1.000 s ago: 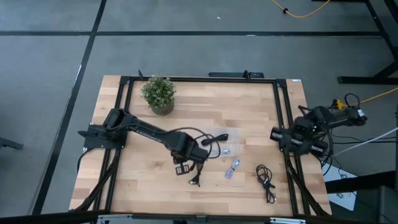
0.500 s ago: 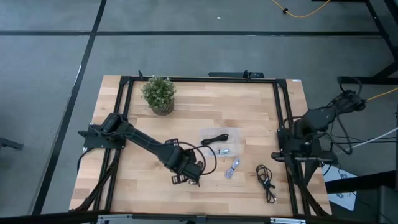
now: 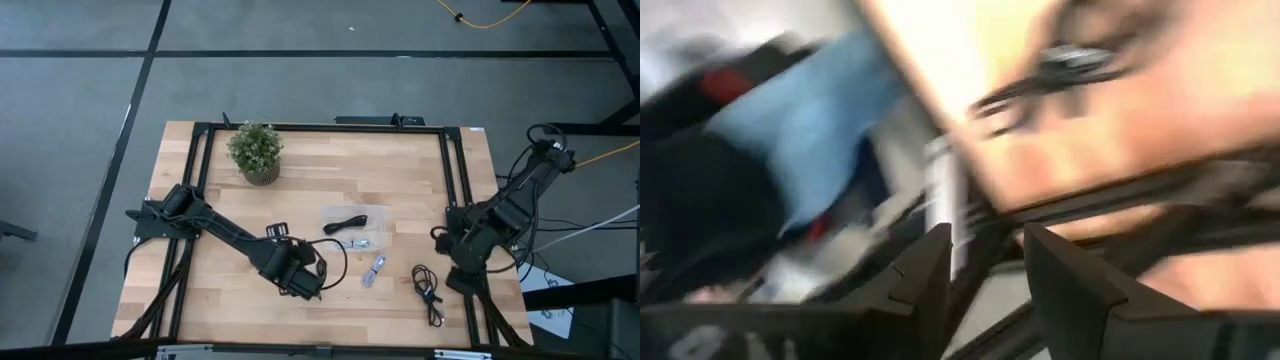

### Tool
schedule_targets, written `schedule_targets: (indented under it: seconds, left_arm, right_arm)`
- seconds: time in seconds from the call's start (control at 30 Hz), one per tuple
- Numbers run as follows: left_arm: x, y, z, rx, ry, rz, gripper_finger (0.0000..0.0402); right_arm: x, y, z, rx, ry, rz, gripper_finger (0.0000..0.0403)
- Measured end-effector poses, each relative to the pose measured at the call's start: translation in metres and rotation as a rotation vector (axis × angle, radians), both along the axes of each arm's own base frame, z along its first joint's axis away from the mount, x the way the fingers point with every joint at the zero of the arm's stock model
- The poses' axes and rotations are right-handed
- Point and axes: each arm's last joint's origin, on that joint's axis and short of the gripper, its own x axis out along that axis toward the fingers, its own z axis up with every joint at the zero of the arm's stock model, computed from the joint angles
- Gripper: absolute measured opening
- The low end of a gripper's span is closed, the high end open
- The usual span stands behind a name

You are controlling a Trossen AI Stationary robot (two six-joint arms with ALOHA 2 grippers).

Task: Pick and place USB-C Cables
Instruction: Put the right black charger cable wire into the bin

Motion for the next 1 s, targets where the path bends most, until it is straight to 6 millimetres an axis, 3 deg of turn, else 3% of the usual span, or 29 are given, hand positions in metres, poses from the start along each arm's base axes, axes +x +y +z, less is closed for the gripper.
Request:
schedule_targets:
  seconds: [0.17,0.3,0.4,0.5,0.67,0.83,1.0]
  left_arm:
    - [0.000,0.001,0.001,0.052,-0.037,0.018,0.0081]
    - [0.001,0.002,0.002,0.107,-0.069,0.021,0.0081]
    - [0.002,0.003,0.002,0.138,-0.101,0.047,0.0081]
    - [0.002,0.003,0.002,0.139,-0.112,0.066,0.0081]
    - [0.001,0.003,0.002,0.138,-0.113,0.067,0.0081]
    - [0.002,0.003,0.002,0.139,-0.113,0.066,0.0081]
    - [0.002,0.003,0.003,0.162,-0.127,0.065,0.0081]
  right_arm:
    - [0.006,0.010,-0.013,-0.204,-0.030,-0.165,0.0133]
    - [0.019,0.026,-0.025,-0.364,-0.200,-0.215,0.0133]
    - [0.025,0.037,-0.039,-0.455,-0.215,-0.206,0.0133]
    - [0.030,0.050,-0.055,-0.494,-0.159,-0.254,0.0133]
    - [0.033,0.068,-0.082,-0.543,-0.011,-0.501,0.0133]
    - [0.028,0.077,-0.093,-0.490,0.247,-0.530,0.0133]
    - [0.021,0.090,-0.102,-0.515,0.198,-0.629,0.0133]
